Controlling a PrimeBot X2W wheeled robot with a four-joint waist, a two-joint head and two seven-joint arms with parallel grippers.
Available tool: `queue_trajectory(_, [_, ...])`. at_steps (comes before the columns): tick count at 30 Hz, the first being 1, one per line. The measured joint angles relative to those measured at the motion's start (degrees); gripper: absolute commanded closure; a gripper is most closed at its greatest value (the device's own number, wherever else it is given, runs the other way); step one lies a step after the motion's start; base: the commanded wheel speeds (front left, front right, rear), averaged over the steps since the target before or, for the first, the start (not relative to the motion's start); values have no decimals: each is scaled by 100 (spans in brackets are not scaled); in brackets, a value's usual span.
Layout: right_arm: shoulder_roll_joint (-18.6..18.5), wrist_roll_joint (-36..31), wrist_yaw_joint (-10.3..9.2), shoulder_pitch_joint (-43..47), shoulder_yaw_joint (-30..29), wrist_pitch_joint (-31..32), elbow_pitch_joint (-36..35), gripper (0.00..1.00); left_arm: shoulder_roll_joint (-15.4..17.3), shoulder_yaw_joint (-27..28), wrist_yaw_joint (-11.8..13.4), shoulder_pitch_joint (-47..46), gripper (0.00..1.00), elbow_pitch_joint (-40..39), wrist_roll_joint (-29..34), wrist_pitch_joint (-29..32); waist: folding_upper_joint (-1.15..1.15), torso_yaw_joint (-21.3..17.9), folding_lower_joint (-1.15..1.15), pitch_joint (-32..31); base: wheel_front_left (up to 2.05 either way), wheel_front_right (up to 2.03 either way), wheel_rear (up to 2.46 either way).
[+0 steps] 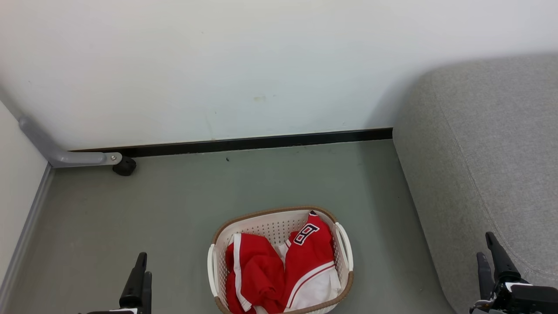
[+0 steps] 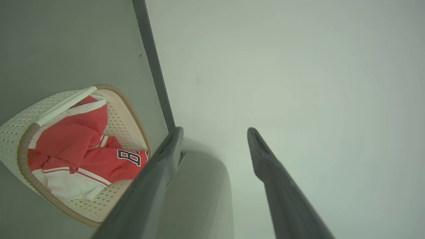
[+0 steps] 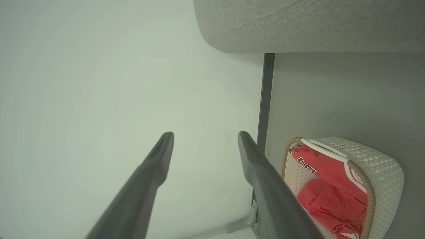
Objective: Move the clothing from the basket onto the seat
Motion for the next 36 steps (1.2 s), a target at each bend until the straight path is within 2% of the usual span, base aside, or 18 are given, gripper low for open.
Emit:
queue_trajectory(8, [-41, -194, 0, -105, 113, -58, 0, 0, 4, -125, -1, -115, 0, 43, 27, -154, 0, -2, 0, 14, 0, 0, 0])
queue_trajectory(22, [-257, -755, 1, -338, 474, -232, 38, 0, 78, -458, -1, -345, 0, 183, 434, -452, 0, 1, 0, 29, 0, 0, 0])
queue_trajectory(36, [-627, -1612, 2, -589, 1193, -513, 132, 0, 253, -900, -1, -588, 0, 410, 1363, -740, 0, 4, 0, 30, 0, 0, 0])
